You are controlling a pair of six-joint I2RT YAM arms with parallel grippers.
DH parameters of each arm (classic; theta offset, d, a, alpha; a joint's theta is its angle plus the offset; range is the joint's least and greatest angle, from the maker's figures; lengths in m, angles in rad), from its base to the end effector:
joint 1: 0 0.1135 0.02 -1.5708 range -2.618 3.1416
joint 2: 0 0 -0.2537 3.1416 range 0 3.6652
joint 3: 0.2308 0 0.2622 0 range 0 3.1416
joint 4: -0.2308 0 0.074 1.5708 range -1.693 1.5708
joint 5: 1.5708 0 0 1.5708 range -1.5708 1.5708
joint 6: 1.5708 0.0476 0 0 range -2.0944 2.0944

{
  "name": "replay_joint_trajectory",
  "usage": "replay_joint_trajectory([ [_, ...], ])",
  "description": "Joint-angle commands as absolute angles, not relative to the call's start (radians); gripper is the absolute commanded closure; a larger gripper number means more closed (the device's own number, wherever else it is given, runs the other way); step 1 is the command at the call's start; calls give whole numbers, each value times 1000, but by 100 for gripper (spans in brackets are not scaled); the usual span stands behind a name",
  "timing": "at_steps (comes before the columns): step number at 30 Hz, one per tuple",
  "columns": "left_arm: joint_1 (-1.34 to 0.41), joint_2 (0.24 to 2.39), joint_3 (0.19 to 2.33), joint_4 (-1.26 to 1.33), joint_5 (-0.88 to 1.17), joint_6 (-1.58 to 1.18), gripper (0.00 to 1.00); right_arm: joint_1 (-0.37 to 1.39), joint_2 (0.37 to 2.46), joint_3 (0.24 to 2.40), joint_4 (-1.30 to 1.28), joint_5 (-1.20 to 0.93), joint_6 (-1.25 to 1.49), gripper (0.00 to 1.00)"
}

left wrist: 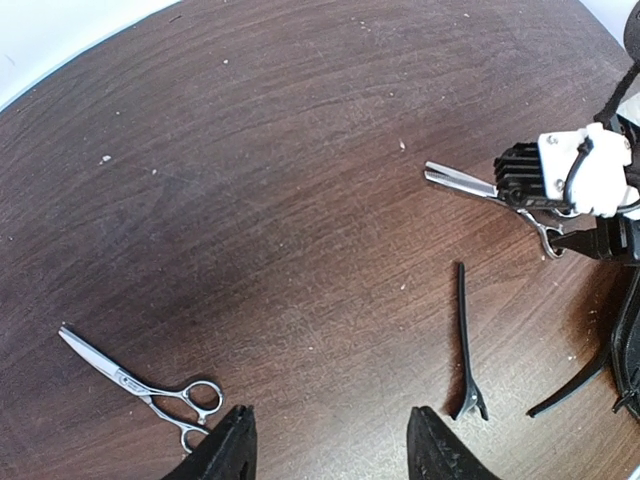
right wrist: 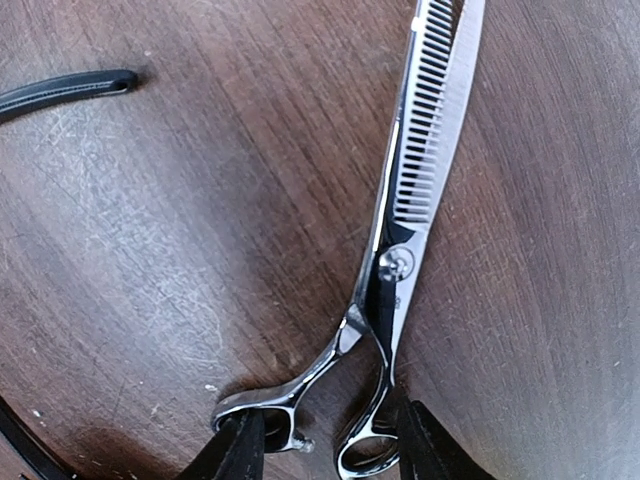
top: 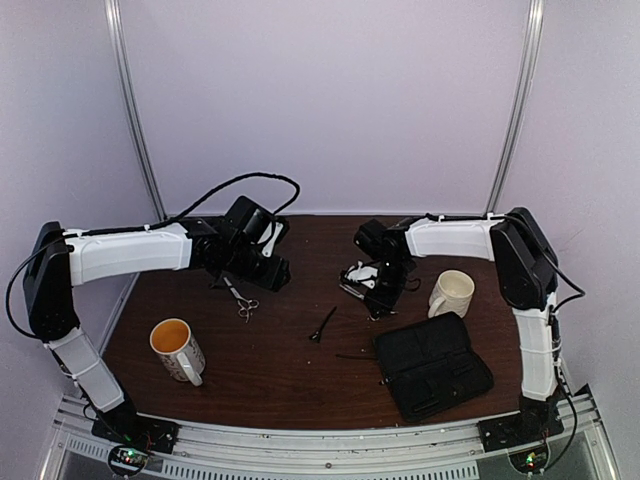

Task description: Sort the hair-cutting tools

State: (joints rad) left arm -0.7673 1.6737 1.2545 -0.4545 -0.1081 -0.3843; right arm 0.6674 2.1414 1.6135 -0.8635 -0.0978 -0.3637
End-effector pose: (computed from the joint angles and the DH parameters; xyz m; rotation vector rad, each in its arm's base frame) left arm 0.2782 -0.2611 0.2237 0.4232 2.4384 -0.3773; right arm 0.3344 0.2694 0.1308 -1.4774 2.5806 0.1843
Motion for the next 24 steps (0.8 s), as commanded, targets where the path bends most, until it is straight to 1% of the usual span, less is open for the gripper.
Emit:
replay_joint_trajectory([
  [1, -765, 1672, 1250, -402, -77, -375, 46, 679, 2148, 1602, -828, -12, -403, 55],
  [4, -766, 1667, 1252, -405, -82, -369, 46, 682, 2163, 1606, -836, -10, -436, 57],
  [13, -765, 1650, 1248, -412, -87, -364, 45, 684, 2168, 1614, -876, -109, -488, 70],
  [17, -767, 1646, 1243, -410, -83, -364, 46, 683, 2130, 1601, -878, -110, -506, 73],
  [24, -767, 1624, 1211, -391, -107, -367, 46, 683, 2040, 1573, -883, -99, -519, 75],
])
